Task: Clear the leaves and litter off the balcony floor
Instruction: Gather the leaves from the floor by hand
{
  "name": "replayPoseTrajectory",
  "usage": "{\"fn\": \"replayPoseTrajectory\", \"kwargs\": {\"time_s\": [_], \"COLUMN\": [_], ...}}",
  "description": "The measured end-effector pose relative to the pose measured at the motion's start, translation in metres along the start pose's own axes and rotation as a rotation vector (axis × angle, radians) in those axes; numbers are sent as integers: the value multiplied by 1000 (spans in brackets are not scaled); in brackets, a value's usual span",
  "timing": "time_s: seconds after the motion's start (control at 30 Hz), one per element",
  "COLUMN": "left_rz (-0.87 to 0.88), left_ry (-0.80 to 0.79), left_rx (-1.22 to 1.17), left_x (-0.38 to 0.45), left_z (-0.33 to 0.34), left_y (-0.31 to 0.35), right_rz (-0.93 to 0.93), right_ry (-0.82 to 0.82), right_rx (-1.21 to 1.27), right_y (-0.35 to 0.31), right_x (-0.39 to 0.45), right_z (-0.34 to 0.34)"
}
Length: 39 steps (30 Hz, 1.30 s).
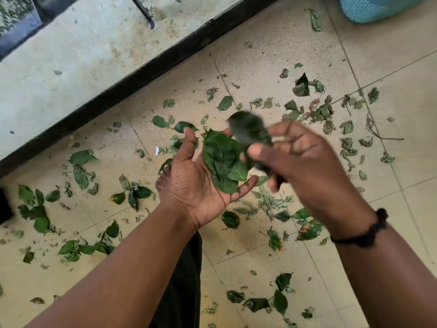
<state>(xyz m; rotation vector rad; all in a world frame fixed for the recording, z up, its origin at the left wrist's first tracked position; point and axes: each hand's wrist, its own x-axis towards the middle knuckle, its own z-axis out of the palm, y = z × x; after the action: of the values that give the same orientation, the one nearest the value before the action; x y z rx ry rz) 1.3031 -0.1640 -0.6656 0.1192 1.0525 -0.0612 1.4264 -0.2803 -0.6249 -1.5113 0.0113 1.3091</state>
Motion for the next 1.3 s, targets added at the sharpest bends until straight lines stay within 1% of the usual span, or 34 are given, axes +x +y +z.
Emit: {"fn": "replayPoseTrajectory", "kwargs": {"time_s": [0.03,0.1,0.2,0.23,0.27,0.3,0.33,0.4,0.43,0.47,0.5,0.57,0.63,0.67,0.73,0.8,0.93,1.07,1.2,1.27,1.3], "left_rz": [-3,3,15,18,20,20,14,-8,-16,-18,-18,-17,-22,-21,-11,1,14,23,56,76,85], "left_ry": [5,14,5,-1,-3,-4,-9,-22,-24,-25,-25,-24,-19,-17,-11,-6,17,27,24,36,46], "left_rx": [-8,-16,30,43,55,66,78,96,96,95,95,99,97,96,94,95,127,142,136,127,123], "left_x": [0,-1,-1,-1,-1,-2,-3,-5,-5,-5,-6,-6,-6,-6,-7,-7,-5,-3,-2,-2,-1], "left_z": [1,3,7,9,9,9,9,9,9,10,10,10,9,8,4,1,0,5,6,5,4], "left_y": [-2,-6,-10,-11,-12,-12,-11,-9,-8,-6,-5,-2,2,4,9,15,24,25,24,23,23], "right_rz": [39,32,-70,-85,-93,-97,-96,-84,-98,-133,-172,-184,-96,-39,80,144,126,50,-47,-61,-59], "right_ry": [-21,38,141,157,161,147,122,80,101,172,275,454,532,529,470,439,410,506,580,548,510], "right_rx": [-83,-340,-904,-1002,-1031,-1016,-943,-645,-500,-424,-412,-513,-751,-893,-1118,-1210,-1245,-1174,-974,-816,-696], "right_y": [2,13,28,30,28,24,17,2,-4,-5,-3,7,23,30,36,34,31,35,30,28,26], "right_x": [-7,-13,-12,-11,-12,-13,-14,-8,2,18,40,96,150,174,206,226,242,227,192,167,151], "right_z": [7,20,29,29,28,26,24,16,8,-4,-19,-50,-85,-102,-127,-142,-146,-142,-130,-117,-107]}}
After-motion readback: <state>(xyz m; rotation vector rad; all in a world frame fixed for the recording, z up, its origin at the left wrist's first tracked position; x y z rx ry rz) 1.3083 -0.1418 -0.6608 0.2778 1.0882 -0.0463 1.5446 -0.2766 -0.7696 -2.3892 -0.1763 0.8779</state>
